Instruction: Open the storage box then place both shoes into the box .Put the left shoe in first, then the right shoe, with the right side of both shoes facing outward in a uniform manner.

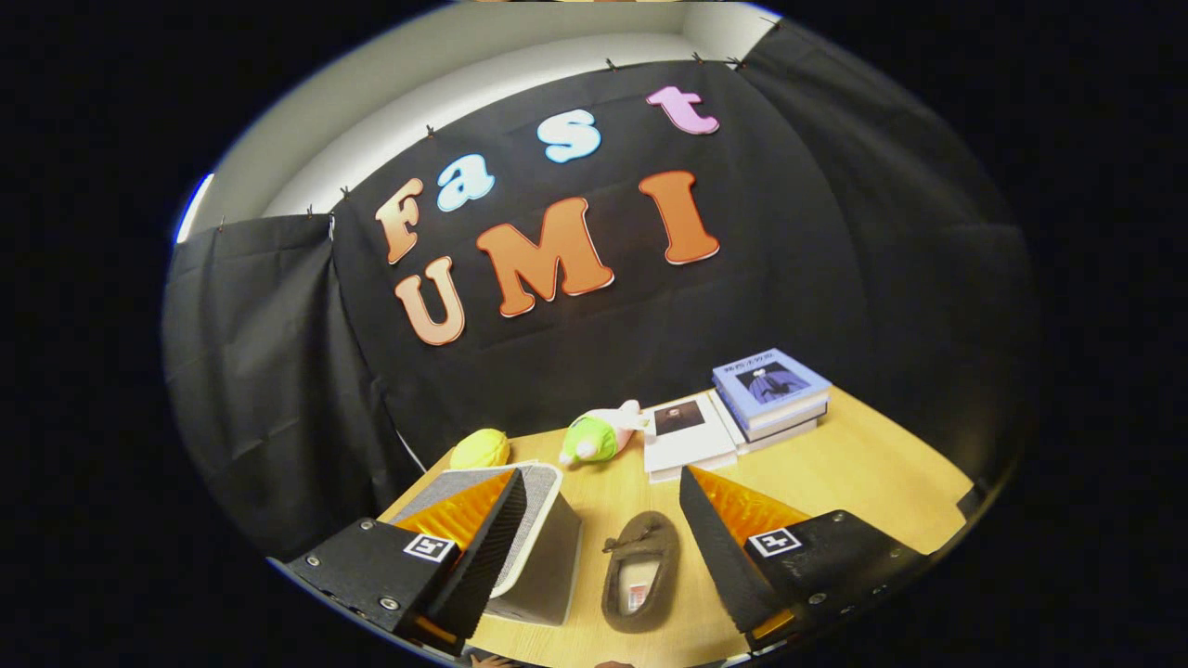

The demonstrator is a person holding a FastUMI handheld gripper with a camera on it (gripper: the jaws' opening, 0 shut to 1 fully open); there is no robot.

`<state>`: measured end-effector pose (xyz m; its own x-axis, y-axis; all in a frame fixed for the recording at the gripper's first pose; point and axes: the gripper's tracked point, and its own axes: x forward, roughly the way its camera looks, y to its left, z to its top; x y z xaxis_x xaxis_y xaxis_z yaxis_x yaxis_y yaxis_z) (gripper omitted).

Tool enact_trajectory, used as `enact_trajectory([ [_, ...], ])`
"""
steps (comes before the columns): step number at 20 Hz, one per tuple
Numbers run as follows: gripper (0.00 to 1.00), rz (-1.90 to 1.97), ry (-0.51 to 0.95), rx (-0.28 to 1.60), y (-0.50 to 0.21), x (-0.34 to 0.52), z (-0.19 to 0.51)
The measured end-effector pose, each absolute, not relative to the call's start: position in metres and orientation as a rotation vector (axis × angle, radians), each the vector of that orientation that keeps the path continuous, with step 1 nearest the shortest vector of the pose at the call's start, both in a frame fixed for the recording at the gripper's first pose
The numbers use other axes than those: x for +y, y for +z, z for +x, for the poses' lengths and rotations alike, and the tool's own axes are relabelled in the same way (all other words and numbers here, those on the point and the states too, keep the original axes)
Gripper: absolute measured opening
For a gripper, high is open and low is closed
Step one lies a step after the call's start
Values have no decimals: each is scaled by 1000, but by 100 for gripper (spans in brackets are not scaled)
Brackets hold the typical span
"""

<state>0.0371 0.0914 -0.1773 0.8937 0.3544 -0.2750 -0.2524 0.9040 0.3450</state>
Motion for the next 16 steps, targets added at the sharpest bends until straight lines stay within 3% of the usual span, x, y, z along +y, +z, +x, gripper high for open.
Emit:
enact_trajectory([
  [10, 97, 553, 492, 576, -260, 174, 49],
  [16, 95, 661, 592, 644, -270, 215, 45],
])
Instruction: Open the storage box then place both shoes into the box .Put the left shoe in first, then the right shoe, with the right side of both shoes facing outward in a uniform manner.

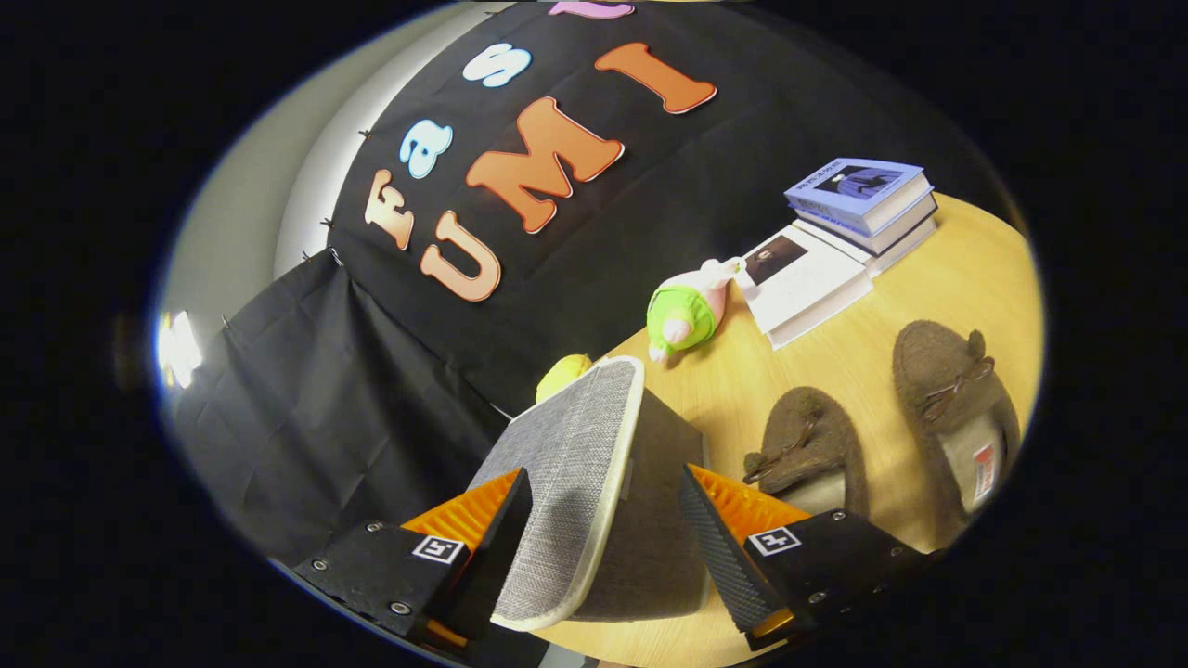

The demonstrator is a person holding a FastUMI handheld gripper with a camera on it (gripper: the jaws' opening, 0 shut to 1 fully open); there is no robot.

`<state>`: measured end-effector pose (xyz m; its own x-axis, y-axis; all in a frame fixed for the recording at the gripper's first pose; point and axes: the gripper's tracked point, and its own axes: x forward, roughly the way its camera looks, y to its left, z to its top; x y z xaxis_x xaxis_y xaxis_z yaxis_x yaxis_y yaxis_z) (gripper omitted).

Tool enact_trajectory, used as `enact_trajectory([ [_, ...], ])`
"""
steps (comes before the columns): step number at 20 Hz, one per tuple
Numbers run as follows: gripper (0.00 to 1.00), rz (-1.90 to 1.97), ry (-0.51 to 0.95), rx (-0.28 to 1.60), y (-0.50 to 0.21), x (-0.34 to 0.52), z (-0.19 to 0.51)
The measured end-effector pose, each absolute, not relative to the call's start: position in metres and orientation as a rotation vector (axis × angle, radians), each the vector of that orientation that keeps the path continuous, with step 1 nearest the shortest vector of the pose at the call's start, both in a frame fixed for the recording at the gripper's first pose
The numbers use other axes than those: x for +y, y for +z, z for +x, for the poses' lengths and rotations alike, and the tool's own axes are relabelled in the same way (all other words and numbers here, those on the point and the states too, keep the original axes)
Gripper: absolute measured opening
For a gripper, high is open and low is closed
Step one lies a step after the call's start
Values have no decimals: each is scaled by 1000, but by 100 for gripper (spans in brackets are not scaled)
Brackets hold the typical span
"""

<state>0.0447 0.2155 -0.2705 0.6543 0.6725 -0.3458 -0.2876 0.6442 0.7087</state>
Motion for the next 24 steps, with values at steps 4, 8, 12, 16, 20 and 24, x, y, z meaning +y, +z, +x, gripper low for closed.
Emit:
enact_trajectory([
  [4, 82, 727, 626, 667, -268, 229, 40],
  [8, 51, 773, 585, 691, -276, 223, 44],
  [12, 17, 878, 564, 681, -265, 220, 49],
  [16, 4, 899, 573, 657, -243, 226, 48],
  [20, 3, 873, 592, 626, -213, 236, 44],
  [24, 3, 849, 611, 590, -182, 249, 37],
])
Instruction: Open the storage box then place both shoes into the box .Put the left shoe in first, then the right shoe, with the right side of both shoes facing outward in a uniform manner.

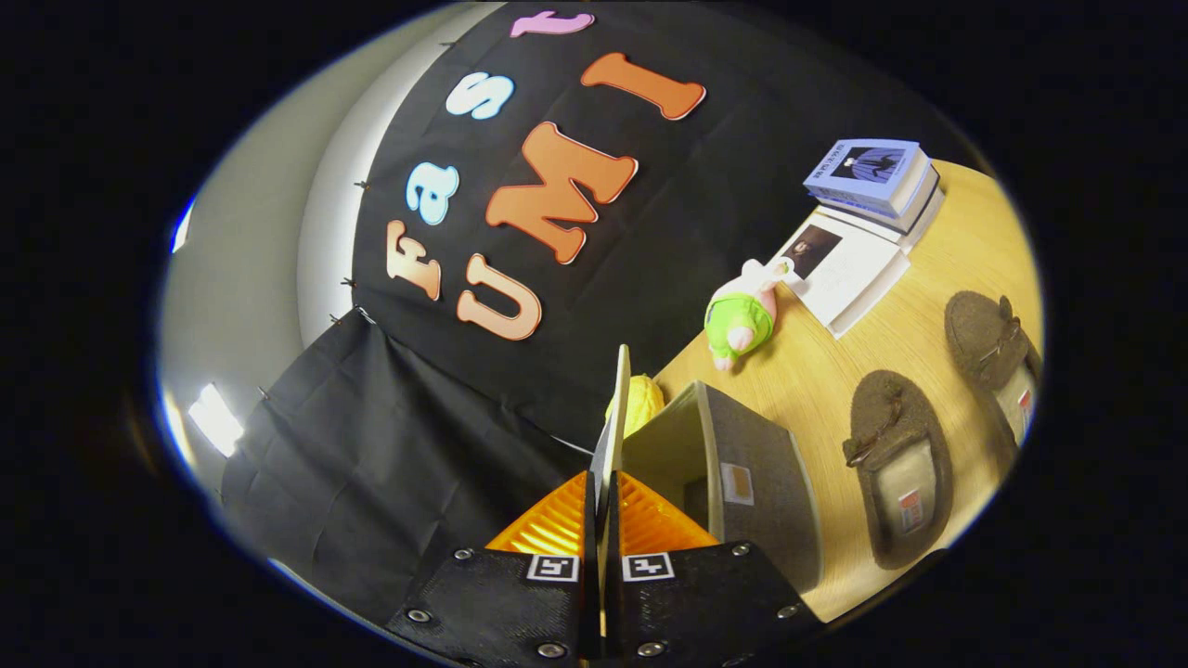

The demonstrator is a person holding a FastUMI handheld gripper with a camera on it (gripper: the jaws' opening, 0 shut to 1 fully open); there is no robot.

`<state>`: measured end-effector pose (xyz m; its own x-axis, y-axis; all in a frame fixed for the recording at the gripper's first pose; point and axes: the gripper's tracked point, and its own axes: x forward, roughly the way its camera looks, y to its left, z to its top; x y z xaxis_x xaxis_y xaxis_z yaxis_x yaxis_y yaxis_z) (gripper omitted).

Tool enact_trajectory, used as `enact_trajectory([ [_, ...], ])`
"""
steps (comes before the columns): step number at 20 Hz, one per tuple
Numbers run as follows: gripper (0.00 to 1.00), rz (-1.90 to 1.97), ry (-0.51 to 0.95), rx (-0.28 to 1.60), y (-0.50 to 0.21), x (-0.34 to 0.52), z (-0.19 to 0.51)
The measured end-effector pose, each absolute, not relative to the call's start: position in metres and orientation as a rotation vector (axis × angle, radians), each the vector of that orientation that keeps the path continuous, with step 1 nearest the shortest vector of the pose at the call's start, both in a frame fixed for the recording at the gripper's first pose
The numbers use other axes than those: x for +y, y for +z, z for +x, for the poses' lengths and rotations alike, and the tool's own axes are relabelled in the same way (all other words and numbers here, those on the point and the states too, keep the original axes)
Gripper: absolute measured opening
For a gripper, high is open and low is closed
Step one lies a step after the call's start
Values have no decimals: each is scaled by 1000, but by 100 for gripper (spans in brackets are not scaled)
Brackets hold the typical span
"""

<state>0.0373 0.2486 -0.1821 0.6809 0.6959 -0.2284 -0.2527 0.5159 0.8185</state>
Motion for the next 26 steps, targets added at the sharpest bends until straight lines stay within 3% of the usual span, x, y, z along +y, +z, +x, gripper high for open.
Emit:
enact_trajectory([
  [9, 3, 801, 670, 538, -121, 305, 19],
  [22, 3, 745, 765, 553, -89, 422, -11],
  [26, 9, 694, 832, 570, -88, 457, -26],
])
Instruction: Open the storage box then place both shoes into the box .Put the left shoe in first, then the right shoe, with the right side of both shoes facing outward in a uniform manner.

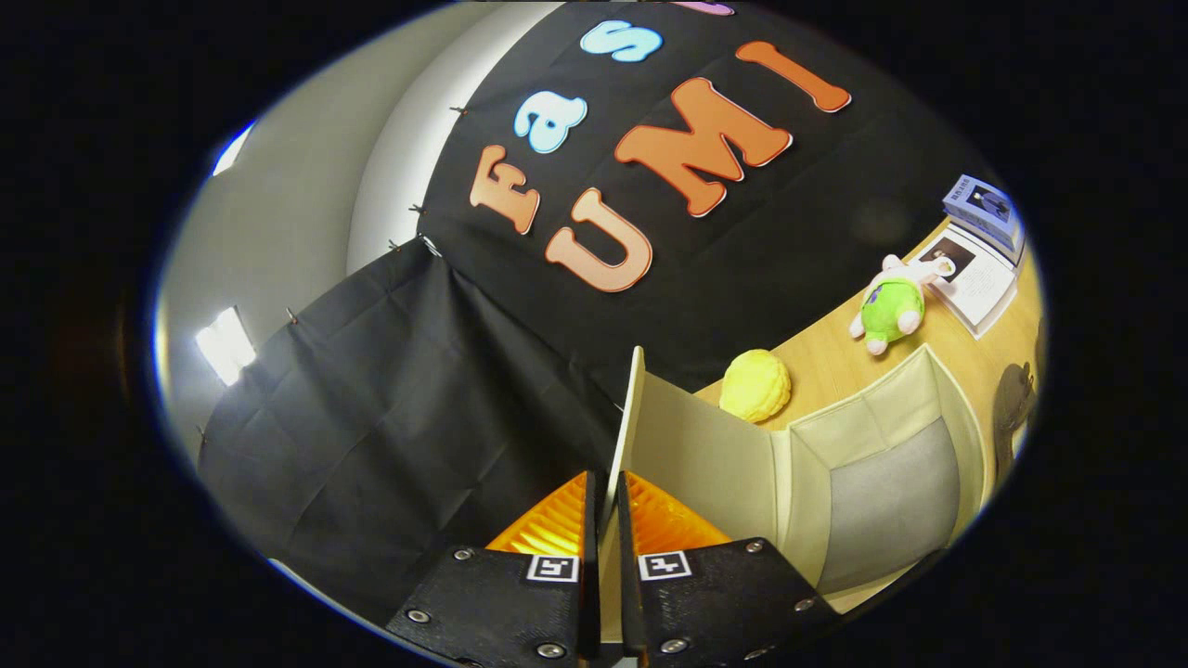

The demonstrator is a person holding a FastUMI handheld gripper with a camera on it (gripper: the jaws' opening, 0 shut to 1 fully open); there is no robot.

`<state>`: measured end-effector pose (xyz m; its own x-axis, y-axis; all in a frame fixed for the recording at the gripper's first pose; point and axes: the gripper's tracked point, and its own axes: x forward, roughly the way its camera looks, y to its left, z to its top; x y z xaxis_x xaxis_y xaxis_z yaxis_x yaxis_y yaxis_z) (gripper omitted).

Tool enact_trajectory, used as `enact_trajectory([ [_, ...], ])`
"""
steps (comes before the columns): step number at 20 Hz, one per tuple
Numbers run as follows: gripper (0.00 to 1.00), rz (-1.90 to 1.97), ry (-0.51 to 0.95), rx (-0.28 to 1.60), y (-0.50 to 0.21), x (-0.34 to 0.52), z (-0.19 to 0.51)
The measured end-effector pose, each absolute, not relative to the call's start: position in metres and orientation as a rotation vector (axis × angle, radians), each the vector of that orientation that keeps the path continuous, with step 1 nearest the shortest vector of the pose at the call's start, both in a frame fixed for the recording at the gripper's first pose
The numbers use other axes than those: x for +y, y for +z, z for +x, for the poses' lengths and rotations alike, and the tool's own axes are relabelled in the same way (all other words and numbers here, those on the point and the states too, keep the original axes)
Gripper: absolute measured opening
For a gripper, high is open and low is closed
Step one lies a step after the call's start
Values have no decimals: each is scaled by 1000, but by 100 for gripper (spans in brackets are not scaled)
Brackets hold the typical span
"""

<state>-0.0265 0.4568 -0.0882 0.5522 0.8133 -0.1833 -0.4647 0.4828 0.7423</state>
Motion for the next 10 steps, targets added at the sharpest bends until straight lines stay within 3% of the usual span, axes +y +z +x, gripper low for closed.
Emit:
enact_trajectory([
  [2, 24, 666, 859, 595, -93, 469, -35],
  [5, 80, 607, 853, 583, -99, 464, -37],
  [7, 97, 574, 817, 551, -100, 450, -29],
  [10, 98, 527, 752, 493, -100, 420, -14],
])
